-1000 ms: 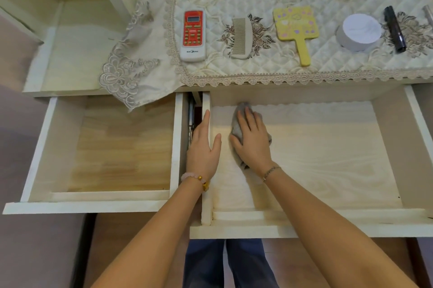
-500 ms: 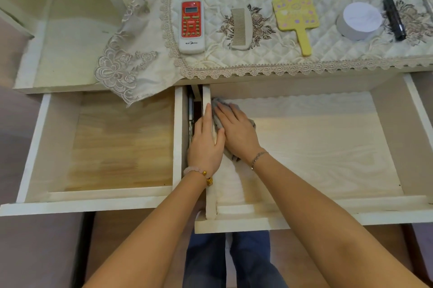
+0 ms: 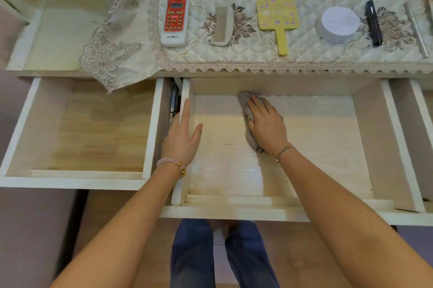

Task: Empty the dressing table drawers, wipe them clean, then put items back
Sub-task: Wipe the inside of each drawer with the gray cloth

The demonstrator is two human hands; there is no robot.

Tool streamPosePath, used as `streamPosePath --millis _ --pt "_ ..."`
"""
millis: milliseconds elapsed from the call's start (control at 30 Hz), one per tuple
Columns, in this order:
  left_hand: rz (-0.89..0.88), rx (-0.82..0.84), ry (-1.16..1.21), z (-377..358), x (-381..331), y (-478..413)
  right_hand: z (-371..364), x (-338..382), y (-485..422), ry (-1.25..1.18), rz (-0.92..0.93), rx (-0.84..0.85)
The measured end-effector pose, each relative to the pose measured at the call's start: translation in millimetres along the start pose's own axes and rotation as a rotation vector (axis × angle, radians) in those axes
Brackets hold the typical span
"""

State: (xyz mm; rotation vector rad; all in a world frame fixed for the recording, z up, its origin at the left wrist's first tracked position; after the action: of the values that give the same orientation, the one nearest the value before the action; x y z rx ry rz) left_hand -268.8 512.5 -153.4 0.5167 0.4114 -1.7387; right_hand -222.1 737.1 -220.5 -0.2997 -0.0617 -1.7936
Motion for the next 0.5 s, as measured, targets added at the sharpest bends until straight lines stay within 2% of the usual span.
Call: streamPosePath --millis 167,333,500 --pt "0.016 -0.027 0.011 1 0 17 22 -54 18 0.031 -0.099 -0.041" --pt "0.021 -0.032 0.015 0 2 18 37 -106 32 0.054 -0.2 -0.01" --pt "-0.004 -0.051 0.045 -2 4 17 44 -150 47 0.096 -0.383 -0.042"
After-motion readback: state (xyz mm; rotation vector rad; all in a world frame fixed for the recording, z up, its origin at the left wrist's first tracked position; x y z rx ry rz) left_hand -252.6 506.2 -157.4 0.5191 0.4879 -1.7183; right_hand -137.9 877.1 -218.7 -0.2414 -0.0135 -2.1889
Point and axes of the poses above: each hand's wrist, its own y-axis away from the middle knuckle, its own z-axis out of the back of the hand, x = y × z, the point moved 1 cm from there along -y, towards the middle knuckle, and after that the axes turned 13 degrees about -x, right-handed, at the moved point
